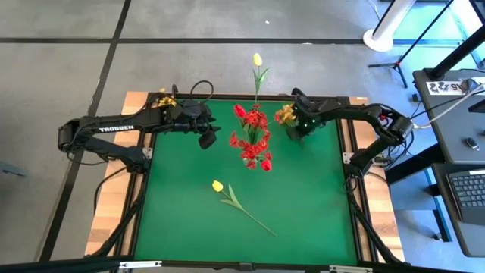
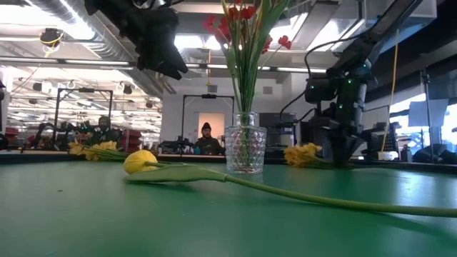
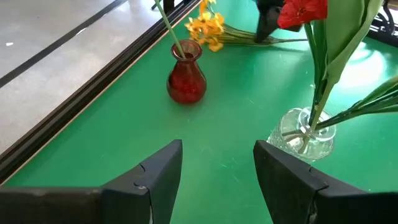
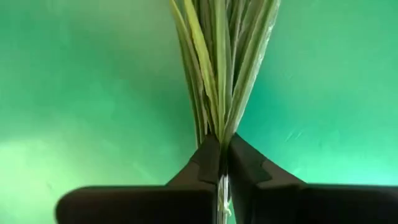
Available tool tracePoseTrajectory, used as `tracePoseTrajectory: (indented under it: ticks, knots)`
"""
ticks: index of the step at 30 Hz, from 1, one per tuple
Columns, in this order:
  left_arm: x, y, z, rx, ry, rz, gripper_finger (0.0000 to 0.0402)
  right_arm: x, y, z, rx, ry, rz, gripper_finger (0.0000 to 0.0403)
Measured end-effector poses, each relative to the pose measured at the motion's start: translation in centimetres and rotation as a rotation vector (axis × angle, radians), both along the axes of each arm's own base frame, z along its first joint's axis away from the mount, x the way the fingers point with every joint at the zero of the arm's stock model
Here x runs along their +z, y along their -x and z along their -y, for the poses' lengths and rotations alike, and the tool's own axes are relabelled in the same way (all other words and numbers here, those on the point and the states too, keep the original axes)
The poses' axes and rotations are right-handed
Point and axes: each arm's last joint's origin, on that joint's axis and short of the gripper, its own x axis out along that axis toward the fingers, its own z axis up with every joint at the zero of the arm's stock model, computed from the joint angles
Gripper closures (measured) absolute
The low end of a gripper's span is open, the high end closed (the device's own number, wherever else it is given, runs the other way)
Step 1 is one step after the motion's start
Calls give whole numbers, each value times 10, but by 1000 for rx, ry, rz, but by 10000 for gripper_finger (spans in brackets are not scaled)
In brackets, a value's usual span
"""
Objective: Sort flowers into vase by color
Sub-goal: Put the right yellow flowers into the red vase
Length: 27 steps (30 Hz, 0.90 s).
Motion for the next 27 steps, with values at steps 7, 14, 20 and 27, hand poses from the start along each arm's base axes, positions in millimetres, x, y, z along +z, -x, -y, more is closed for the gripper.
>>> tracePoseTrajectory:
  ticks: [7,14,20,27]
  knots:
    - [0,0,-1,27,-20,-7,206,30,-8,-10,93,61,58,387]
    - [0,0,-1,29,-33,-11,206,85,-2,-15,81,319,289,394]
    - [4,-2,-2,2,-80,18,206,137,0,-17,134,594,614,397]
    - [10,-4,-3,4,-98,73,206,157,-11,-14,301,898,1006,399]
